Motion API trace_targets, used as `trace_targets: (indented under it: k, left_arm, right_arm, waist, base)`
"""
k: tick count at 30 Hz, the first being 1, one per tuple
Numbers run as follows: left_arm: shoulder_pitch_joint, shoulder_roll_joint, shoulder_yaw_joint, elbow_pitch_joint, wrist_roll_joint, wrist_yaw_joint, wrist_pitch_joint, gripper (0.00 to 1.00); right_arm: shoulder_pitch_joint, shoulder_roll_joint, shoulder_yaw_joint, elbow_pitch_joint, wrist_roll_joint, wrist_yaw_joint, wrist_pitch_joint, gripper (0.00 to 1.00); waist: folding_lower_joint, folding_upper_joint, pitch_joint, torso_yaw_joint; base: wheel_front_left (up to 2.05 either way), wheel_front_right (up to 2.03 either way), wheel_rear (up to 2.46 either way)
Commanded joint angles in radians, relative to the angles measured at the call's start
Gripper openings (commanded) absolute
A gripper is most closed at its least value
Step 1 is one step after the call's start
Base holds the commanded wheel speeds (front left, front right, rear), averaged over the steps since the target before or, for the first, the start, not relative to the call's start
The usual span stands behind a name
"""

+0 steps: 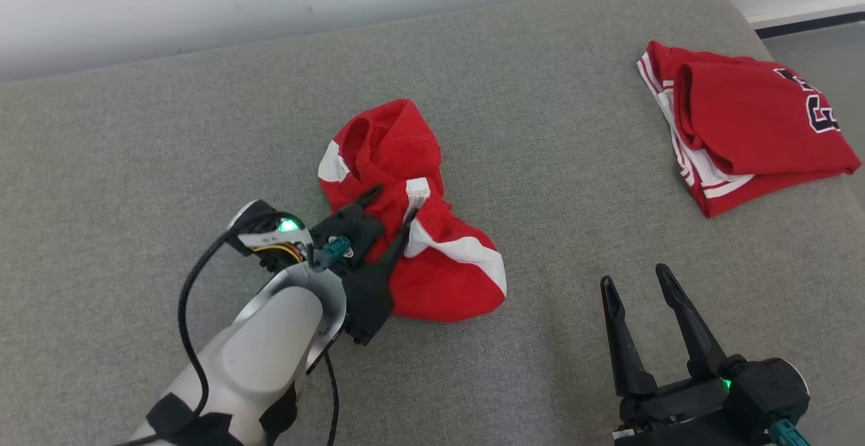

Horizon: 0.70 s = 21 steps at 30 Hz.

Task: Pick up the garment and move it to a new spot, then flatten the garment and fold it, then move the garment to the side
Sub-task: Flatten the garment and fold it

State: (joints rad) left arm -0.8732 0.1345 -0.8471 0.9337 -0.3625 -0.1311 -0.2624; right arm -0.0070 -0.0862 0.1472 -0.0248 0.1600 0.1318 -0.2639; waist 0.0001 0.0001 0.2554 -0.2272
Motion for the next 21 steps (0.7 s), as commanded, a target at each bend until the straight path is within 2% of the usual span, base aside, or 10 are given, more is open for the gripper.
trace_targets:
  k: [1,4,9,15,18,21]
  left_arm:
    - [-0.023,-0.004,0.000,-0.001,-0.016,0.001,-0.002,0.00]
    - [-0.025,-0.025,0.009,-0.017,-0.063,0.001,-0.002,0.00]
    - [-0.035,-0.058,0.037,-0.096,-0.225,0.001,-0.002,0.00]
    - [-0.097,-0.082,0.194,-0.227,-0.368,0.006,-0.002,0.00]
    - [-0.120,-0.085,0.256,-0.334,-0.449,0.043,-0.002,0.00]
    - [-0.118,-0.083,0.297,-0.445,-0.552,0.119,-0.002,0.00]
  right_arm:
    - [-0.005,0.004,0.000,0.001,0.003,-0.003,-0.001,1.00]
    - [0.003,0.007,-0.003,0.006,0.006,-0.003,-0.001,1.00]
    - [0.011,0.013,0.004,0.015,0.010,-0.003,-0.001,1.00]
    - [0.023,0.019,0.013,0.027,0.014,-0.003,-0.001,1.00]
    - [0.029,0.021,0.018,0.032,0.014,-0.003,-0.001,1.00]
    - [0.032,0.019,0.022,0.033,0.016,-0.003,-0.001,1.00]
  waist:
    - [-0.0001,-0.0001,-0.008,-0.006]
    - [-0.0001,-0.0001,-0.022,-0.010]
    - [-0.0001,-0.0001,-0.055,-0.023]
    - [-0.0001,-0.0001,-0.100,-0.037]
    - [-0.0001,-0.0001,-0.119,-0.040]
    - [-0.0001,-0.0001,-0.129,-0.031]
  base:
    - [0.00,0.00,0.00]
    - [0.00,0.00,0.00]
    - [0.00,0.00,0.00]
    - [0.00,0.00,0.00]
    - [0.00,0.00,0.00]
    - [0.00,0.00,0.00]
